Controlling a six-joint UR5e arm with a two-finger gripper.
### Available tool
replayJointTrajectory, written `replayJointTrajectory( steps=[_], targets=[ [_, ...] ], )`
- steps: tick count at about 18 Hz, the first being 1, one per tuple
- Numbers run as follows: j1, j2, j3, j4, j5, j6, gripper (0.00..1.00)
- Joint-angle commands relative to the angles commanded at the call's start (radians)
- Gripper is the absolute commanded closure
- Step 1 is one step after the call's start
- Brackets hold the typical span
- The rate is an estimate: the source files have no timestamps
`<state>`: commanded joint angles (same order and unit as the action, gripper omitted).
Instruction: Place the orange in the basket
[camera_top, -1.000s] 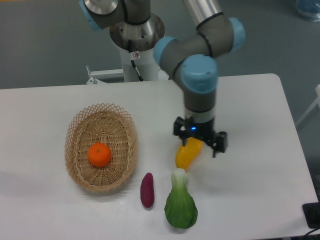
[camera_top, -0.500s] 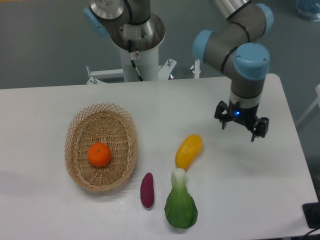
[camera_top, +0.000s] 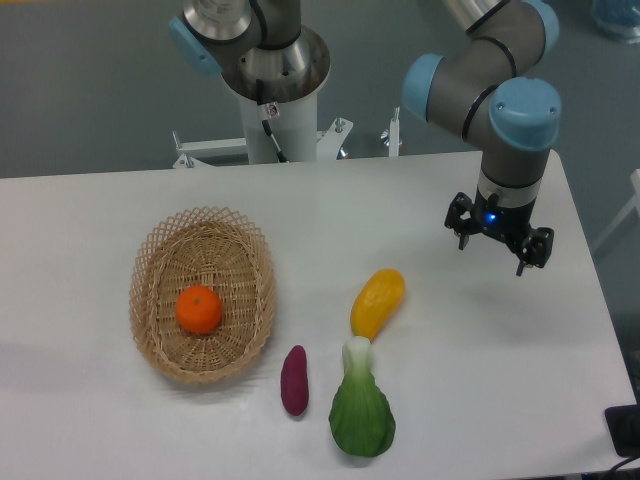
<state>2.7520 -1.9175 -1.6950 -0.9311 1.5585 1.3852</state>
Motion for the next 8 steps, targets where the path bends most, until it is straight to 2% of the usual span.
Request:
replayJointTrajectory(
  steps=[8],
  targets=[
    [0.000,0.000,-0.005,0.003,0.000,0.000,0.00]
  ],
)
